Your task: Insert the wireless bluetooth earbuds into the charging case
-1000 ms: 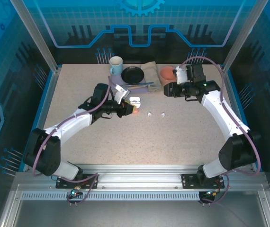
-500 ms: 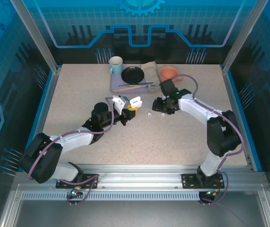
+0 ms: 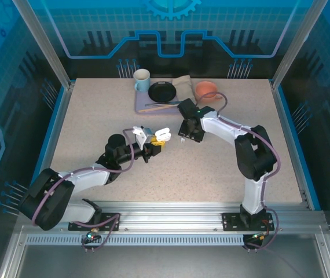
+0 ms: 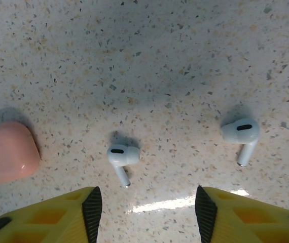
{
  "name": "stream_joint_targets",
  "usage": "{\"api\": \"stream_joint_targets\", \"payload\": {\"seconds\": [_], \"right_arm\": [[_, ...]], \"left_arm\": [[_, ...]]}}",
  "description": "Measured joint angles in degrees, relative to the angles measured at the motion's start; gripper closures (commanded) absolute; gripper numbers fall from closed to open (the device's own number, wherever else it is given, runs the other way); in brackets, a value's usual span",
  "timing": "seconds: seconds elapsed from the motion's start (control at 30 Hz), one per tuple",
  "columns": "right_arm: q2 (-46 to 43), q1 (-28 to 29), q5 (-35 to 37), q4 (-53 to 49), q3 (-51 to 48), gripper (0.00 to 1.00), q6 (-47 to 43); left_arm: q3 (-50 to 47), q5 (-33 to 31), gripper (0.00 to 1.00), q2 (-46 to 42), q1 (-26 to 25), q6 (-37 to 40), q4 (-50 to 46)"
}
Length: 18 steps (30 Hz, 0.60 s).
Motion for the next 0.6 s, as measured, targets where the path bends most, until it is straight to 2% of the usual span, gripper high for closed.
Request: {"api": "stream_joint_targets", "payload": {"seconds": [0.6], "right_arm": [[7.34, 1.18, 4.57, -6.01, 8.37, 0.48, 4.87]], "left_arm": [[0.20, 0.15, 1.00, -0.04, 0.22, 0.22, -2.27]]}}
